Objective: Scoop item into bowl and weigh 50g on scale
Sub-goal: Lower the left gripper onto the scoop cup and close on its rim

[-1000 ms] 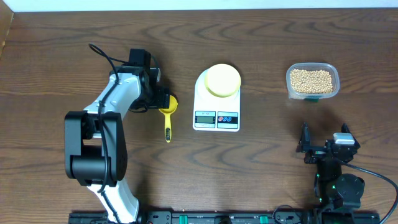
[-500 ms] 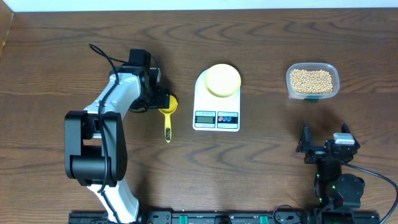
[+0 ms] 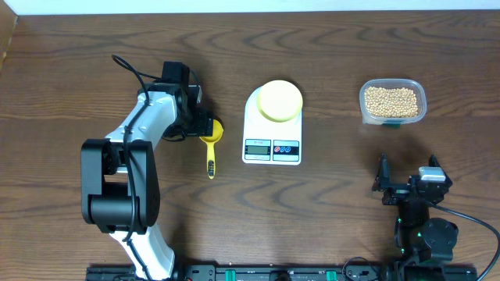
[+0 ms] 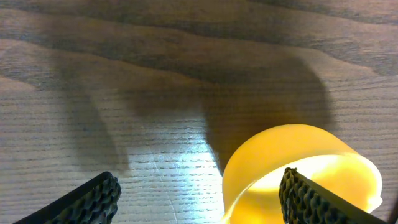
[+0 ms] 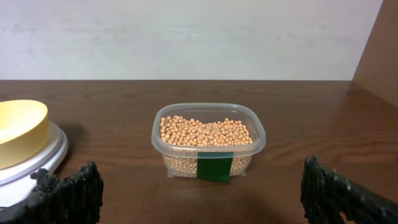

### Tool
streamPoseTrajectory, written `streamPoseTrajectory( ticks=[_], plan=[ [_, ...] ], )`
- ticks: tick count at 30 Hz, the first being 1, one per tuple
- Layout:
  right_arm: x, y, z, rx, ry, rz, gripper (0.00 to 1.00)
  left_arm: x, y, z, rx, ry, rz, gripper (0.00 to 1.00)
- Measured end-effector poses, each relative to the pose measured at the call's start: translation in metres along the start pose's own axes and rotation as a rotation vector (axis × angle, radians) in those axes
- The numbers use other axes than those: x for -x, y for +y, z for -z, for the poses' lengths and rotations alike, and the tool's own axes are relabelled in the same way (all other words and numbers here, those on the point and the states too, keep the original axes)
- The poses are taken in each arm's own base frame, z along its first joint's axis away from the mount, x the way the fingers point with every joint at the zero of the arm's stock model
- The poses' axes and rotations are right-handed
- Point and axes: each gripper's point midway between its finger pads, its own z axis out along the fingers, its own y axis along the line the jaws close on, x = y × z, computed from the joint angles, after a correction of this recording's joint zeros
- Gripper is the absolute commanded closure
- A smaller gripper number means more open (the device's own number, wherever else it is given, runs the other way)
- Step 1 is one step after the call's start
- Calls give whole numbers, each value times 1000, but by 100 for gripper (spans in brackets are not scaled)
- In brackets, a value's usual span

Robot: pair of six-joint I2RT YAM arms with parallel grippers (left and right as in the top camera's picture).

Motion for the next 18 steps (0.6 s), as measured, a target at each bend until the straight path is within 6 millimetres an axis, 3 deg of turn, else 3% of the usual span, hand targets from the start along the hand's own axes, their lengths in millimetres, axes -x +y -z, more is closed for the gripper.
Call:
streamPoseTrajectory(
  ticks=[18],
  plan=[
    [0,0,0,0,0,0,1,-8,1,-7,1,19,2,16]
  ],
)
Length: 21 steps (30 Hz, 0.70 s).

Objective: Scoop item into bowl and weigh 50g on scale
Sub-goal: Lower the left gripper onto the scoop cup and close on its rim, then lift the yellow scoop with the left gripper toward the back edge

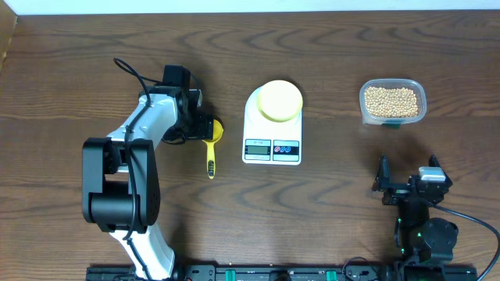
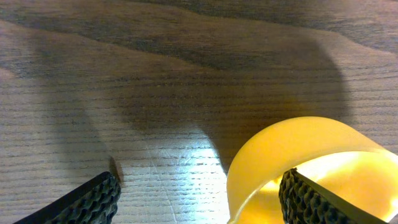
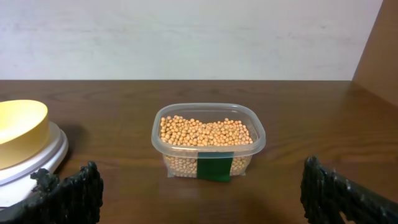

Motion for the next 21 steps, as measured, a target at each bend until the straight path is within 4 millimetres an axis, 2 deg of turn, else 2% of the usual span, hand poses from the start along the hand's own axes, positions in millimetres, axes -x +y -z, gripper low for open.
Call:
streamPoseTrajectory(
  ticks=[5,8,9,12,13,21],
  plan=[
    [0,0,0,0,0,0,1,3,0,0,-1,-12,-2,17],
    [0,0,0,0,0,0,1,8,0,0,-2,-35,-1,42],
    [0,0,0,0,0,0,1,8,0,0,-2,-35,-4,58],
    [0,0,0,0,0,0,1,8,0,0,0,-35,-7,81],
    [0,0,0,0,0,0,1,8,0,0,-2,-35,-6,91],
    [0,0,0,0,0,0,1,8,0,0,-1,-35,-7,92]
  ],
)
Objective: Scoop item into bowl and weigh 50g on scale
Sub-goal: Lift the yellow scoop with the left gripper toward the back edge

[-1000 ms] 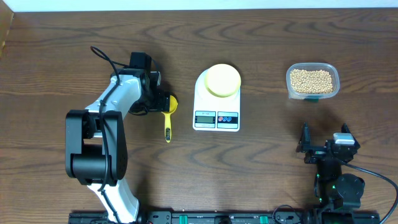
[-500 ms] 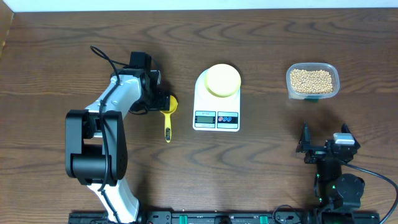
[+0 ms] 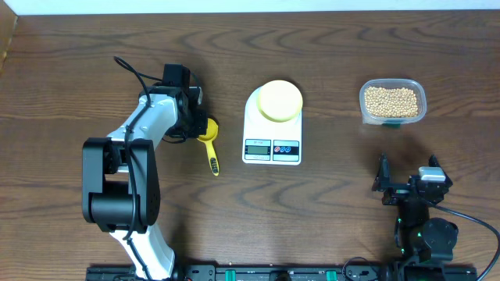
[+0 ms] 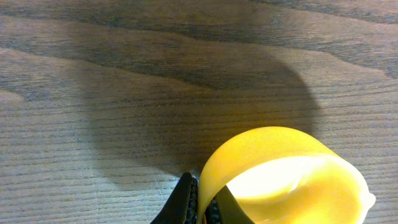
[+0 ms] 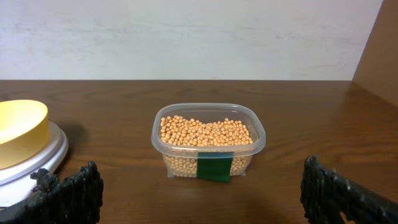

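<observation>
My left gripper [image 3: 199, 127] is shut on the cup wall of a yellow scoop [image 3: 211, 142], left of the scale. In the left wrist view the fingers pinch the scoop [image 4: 280, 174] rim from both sides, gripper [image 4: 202, 208] low in frame. The scoop's handle points toward the table front, slightly right. A yellow bowl [image 3: 280, 101] sits on the white scale [image 3: 272, 134]. A clear tub of soybeans [image 3: 392, 102] stands at the far right; it is centred in the right wrist view [image 5: 208, 140]. My right gripper [image 3: 410, 183] is open, well short of the tub.
The scale's display and buttons [image 3: 271, 148] face the table front. A cable [image 3: 129, 69] loops behind the left arm. The table's left edge [image 3: 6, 39] meets a box corner at the back left. A wall [image 5: 186, 37] rises behind the table.
My left gripper was open astride the scoop's cup; now it is shut on the cup wall. The scoop's handle has swung a little to the right. The right arm has not moved.
My left gripper stood open over the scoop's cup, one finger inside it and one outside. At the following moment it was lower, still open. Now it grips the cup wall and the scoop has turned slightly. The right gripper stayed open in place throughout.
</observation>
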### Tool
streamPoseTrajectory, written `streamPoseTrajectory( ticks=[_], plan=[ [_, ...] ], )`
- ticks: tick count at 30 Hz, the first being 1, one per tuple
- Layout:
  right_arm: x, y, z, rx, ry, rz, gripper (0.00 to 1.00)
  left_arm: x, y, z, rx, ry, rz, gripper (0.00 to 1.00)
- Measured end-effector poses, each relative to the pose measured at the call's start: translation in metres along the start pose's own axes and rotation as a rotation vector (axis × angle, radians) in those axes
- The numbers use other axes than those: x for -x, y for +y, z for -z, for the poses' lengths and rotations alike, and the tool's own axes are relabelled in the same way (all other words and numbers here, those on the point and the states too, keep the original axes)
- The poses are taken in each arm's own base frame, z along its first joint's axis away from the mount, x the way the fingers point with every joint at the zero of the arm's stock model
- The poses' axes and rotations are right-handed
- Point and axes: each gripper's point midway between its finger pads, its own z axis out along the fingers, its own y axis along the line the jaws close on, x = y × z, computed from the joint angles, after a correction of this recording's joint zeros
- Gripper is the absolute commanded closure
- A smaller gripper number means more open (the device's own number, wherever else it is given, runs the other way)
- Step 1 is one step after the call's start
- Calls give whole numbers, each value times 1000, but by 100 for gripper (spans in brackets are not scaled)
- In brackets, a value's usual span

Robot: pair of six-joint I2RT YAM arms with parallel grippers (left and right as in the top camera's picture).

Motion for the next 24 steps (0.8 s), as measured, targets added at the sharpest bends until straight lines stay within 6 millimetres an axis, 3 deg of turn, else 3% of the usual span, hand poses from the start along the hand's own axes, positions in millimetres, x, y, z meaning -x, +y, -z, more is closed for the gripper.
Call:
streamPoseTrajectory(
  ticks=[12,14,17,22,24],
  plan=[
    [0,0,0,0,0,0,1,7,-1,8,-1,-33,-2,93],
    [0,0,0,0,0,0,1,35,-3,33,-6,-169,-11,93],
    [0,0,0,0,0,0,1,83,-1,91,-8,-429,-18,92],
    [0,0,0,0,0,0,1,133,20,172,-4,-754,49,93],
    [0,0,0,0,0,0,1,144,26,184,-24,-816,115,93]
  ],
)
